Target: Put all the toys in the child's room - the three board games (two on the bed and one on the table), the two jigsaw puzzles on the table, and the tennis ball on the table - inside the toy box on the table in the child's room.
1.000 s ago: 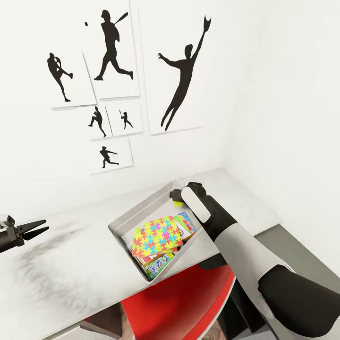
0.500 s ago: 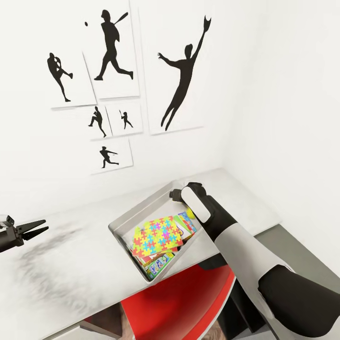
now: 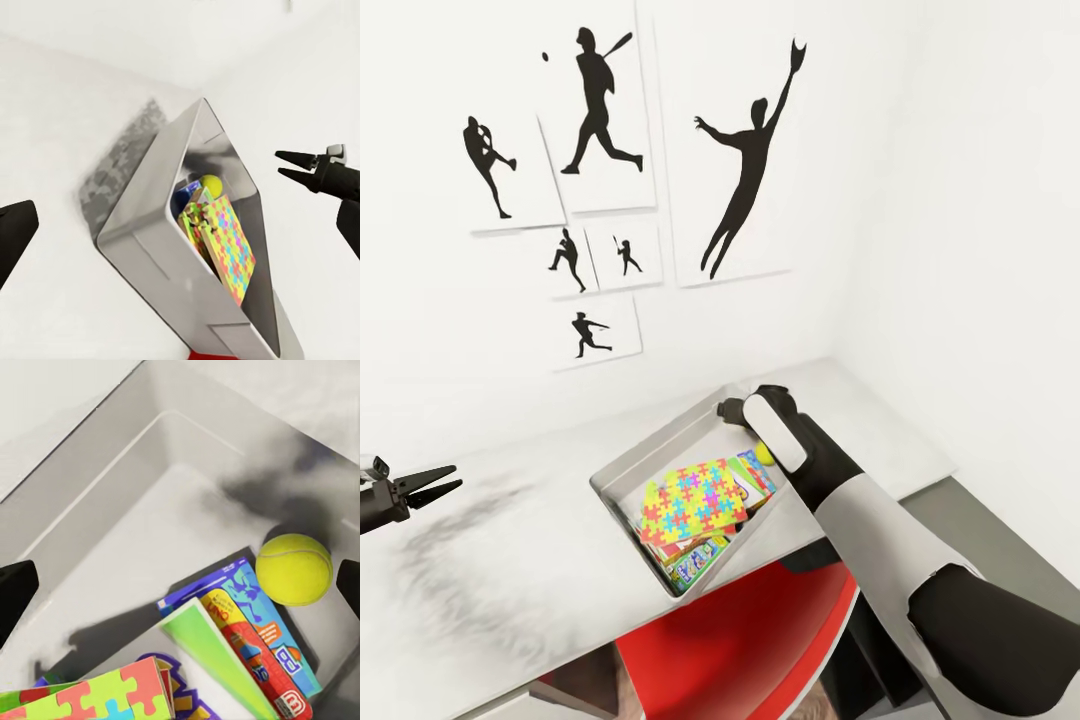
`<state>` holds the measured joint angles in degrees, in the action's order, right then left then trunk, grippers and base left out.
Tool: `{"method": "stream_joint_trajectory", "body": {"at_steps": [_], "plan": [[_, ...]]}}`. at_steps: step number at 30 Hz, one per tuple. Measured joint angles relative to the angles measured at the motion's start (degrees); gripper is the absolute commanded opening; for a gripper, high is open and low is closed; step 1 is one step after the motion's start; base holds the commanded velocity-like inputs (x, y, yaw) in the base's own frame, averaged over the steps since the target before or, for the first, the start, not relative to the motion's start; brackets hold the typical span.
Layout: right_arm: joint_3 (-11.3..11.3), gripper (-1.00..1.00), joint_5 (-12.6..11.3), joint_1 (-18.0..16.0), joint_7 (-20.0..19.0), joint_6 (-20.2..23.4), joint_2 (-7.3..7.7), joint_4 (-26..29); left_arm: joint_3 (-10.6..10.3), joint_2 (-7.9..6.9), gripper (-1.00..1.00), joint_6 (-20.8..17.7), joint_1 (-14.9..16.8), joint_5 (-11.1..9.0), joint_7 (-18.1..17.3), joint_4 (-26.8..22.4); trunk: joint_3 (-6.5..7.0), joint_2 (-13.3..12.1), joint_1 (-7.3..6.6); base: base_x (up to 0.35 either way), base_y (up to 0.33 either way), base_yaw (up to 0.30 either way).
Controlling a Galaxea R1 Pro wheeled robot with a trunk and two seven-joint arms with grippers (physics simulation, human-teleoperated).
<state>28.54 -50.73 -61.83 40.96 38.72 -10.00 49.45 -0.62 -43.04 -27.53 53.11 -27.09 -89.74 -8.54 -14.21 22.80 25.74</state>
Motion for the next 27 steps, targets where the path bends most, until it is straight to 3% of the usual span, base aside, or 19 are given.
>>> {"method": "stream_joint_trajectory", "body": {"at_steps": [4,9,11,14,16,18,19,20,22,23,25,27], "plan": [[-0.5,1.00,-0.4,1.1,0.1,0.3,0.00,6.2,0.0,-0.01,1.00,0.0,0.0,0.0,0.0,0.0,0.35,0.0,0.00,0.000,0.000,0.000],[-4.7,1.00,-0.9,5.0,0.1,3.2,0.00,18.5,0.0,-0.04,1.00,0.0,0.0,0.0,0.0,0.0,0.80,0.0,0.00,0.000,0.000,0.000],[-7.6,1.00,-2.6,8.5,-0.5,5.4,1.86,25.8,0.0,-0.08,1.00,0.0,0.0,0.0,0.0,0.0,0.98,0.0,0.00,0.000,0.000,0.000],[-13.2,1.00,-7.6,14.2,-2.7,8.5,4.91,34.9,0.0,-0.10,1.00,0.0,0.0,0.0,0.0,0.0,1.25,0.0,0.00,0.000,0.000,0.000],[-19.0,1.00,-12.0,19.4,-6.0,11.1,7.64,39.4,0.0,-0.11,1.00,0.0,0.0,0.0,0.0,0.0,1.43,0.0,0.00,0.000,0.000,0.000],[-25.5,1.00,-16.3,24.7,-12.3,13.0,10.17,41.4,0.0,-0.11,1.00,0.0,0.0,-0.1,0.0,0.1,1.61,0.0,0.00,0.000,0.000,0.000],[-27.1,1.00,-17.4,26.2,-14.6,13.3,10.73,41.6,0.0,-0.12,1.00,0.0,0.0,0.0,0.0,0.1,1.70,0.0,0.00,0.000,0.000,0.000],[-29.9,1.00,-18.6,28.7,-19.4,13.6,11.79,42.0,0.0,-0.19,1.00,0.0,0.0,-0.1,0.0,0.1,1.79,0.0,0.00,0.000,0.000,0.000],[-35.7,1.00,-20.0,34.6,-31.5,13.9,13.99,42.4,0.0,-0.32,1.00,0.0,0.0,-0.1,0.0,0.1,1.97,0.0,0.00,0.000,0.000,0.000],[-37.1,1.00,-20.4,36.1,-34.7,13.9,14.53,42.5,0.0,-0.34,1.00,0.0,0.0,0.0,0.0,0.1,2.07,0.0,0.00,-0.006,0.000,0.000],[-41.5,1.00,-21.8,41.5,-45.6,13.8,16.24,42.7,0.0,-0.42,1.00,0.0,0.0,0.0,0.0,0.1,2.25,0.0,0.00,-0.055,0.038,0.000],[-44.6,1.00,-21.7,46.2,-55.9,13.5,17.03,42.6,0.0,-0.44,1.00,0.0,0.0,0.0,0.0,0.1,2.43,0.0,0.01,-0.126,0.124,-0.002]]}}
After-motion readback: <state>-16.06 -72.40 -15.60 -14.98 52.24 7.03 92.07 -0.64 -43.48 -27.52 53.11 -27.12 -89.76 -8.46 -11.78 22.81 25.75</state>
